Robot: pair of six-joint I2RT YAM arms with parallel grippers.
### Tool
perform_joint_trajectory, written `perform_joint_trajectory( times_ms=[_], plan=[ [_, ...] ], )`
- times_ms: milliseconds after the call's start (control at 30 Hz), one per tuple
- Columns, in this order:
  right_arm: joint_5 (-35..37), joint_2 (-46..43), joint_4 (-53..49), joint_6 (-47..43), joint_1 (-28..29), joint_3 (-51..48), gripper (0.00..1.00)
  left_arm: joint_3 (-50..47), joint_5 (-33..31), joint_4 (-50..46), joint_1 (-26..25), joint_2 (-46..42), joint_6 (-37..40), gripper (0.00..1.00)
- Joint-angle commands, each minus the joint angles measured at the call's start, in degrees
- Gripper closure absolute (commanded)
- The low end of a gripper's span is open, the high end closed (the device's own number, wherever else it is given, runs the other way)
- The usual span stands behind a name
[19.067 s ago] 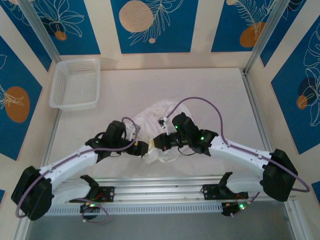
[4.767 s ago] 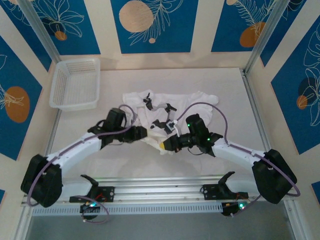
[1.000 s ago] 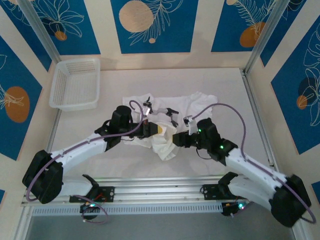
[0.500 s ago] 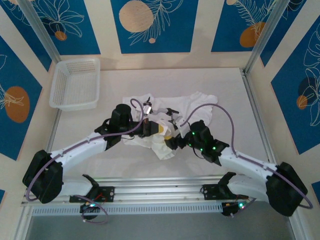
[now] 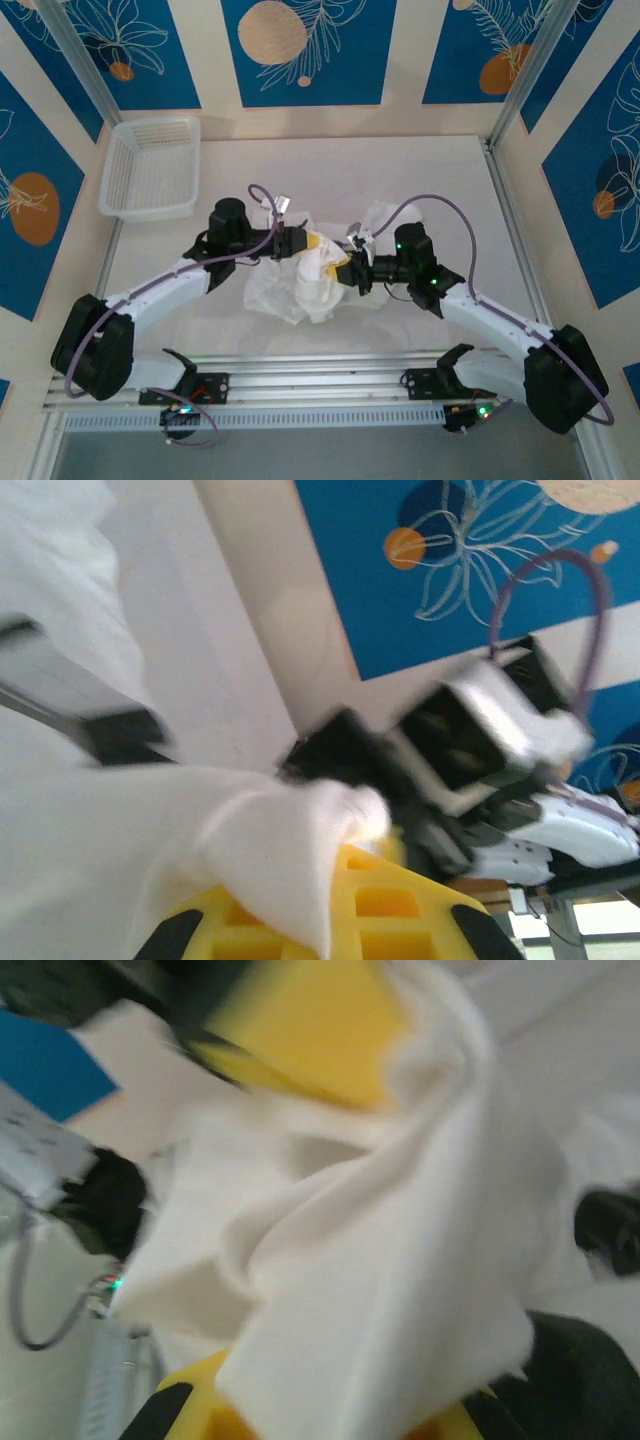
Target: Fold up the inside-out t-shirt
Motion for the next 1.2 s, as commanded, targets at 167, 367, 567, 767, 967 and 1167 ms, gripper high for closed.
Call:
perform_joint_trajectory(
  times_ms=[167,367,567,767,967,1167],
  plan=[
    [-1.3,-4.9,3.9,5.2,-1.0,-0.3,1.00,-0.7,-8.6,-13.2,3.9,-1.7,12.8,0.46],
    [5.0,-3.2,-3.8,1.8,-1.6,0.3,1.00,4.3,-23.5,-36.5,5.6,-15.5,25.8,0.32],
    [5.3,-0.6,-4.7,0.5,-1.0,0.6,1.00,13.4,-27.7,-52.5,1.3,-15.6,33.8,0.37],
    [4.0,1.3,-5.5,-0.6,0.5,2.5,1.00,20.2,-30.9,-55.0,-5.1,-4.1,35.2,0.44],
    [3.7,2.6,-7.0,-1.6,1.7,3.6,1.00,22.3,-21.0,-44.9,-5.3,5.2,33.2,0.47],
    [4.8,3.0,-7.0,-1.1,1.8,3.5,1.00,21.7,-19.4,-42.3,-5.4,9.2,31.9,0.57]
  ],
)
